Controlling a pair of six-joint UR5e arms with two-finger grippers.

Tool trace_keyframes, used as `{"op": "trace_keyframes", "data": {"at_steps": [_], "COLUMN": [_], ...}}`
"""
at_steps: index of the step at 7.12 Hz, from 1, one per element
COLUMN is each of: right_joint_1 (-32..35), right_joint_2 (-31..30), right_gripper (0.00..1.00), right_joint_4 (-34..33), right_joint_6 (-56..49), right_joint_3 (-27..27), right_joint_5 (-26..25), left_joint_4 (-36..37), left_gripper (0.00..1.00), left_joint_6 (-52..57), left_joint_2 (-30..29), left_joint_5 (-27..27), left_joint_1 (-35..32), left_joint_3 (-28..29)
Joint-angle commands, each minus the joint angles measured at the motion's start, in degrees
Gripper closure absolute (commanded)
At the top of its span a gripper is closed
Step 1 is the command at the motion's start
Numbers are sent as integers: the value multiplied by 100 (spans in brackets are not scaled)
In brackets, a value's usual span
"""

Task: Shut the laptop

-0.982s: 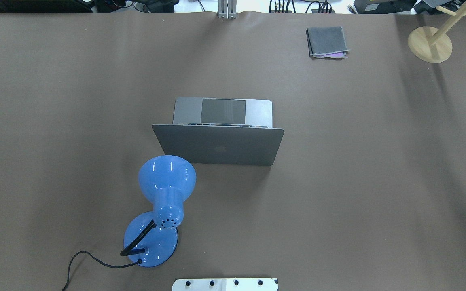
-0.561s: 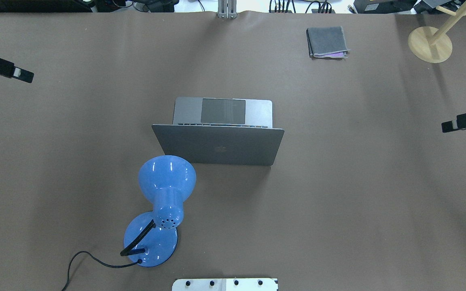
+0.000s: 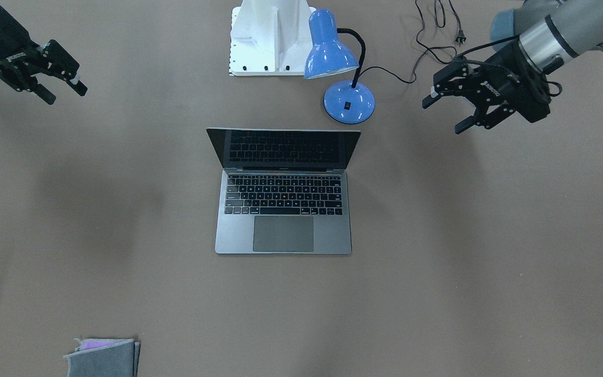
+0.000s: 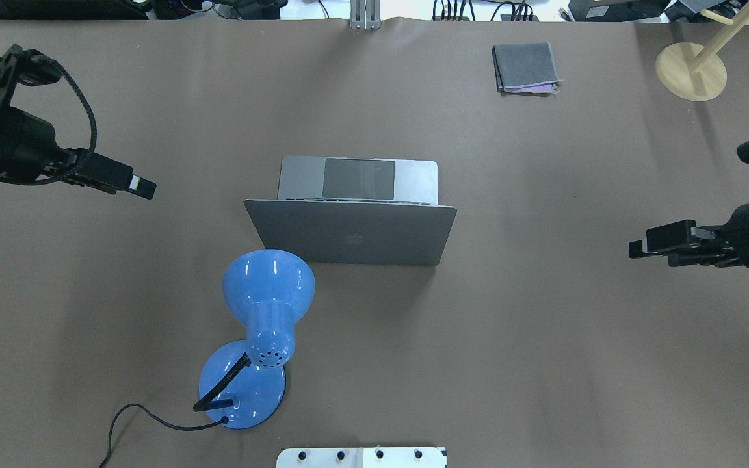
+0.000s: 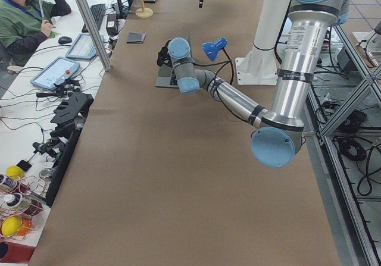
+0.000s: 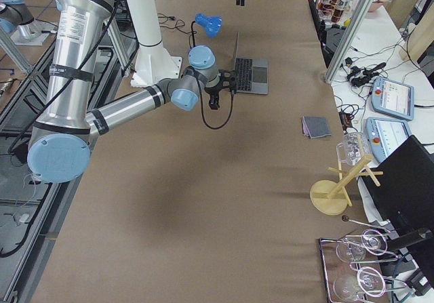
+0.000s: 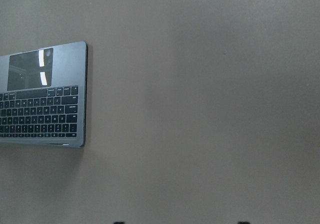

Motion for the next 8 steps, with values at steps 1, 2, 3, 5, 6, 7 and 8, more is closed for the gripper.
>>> {"op": "trace_keyframes", "data": {"at_steps": [1,2,3,5,6,7,8], "right_joint_1": [-484,-581,-660,-819,-950,-1169,-1510], "right_joint_2": [32,50,58,774,1336,1785,2338], "right_gripper": [76,100,100,100,100,100,100], "right_joint_4": [-10,-11,-11,-629,-1191,-1597,-2106], "right_joint_6": [703,836,959,1274,1312,1373,1748], "right_joint_3": [339,366,453,463,463,446,393], "right_joint_5": [-23,-14,-14,-40,-188,-477,-732], "left_joint_4": [1,-17,-25,-17,-17,-17,-8], "left_gripper": [95,100,100,100,100,100,100], "left_joint_6": [-658,-932,-952,-1642,-2003,-2215,-2217], "left_joint_2": [-121,-131,-131,-262,-384,-429,-516], "left_joint_5": [44,44,44,44,44,44,44], "left_joint_1": [283,318,319,607,774,845,872], "left_joint_3": [-109,-187,-214,-197,-179,-162,-66]}}
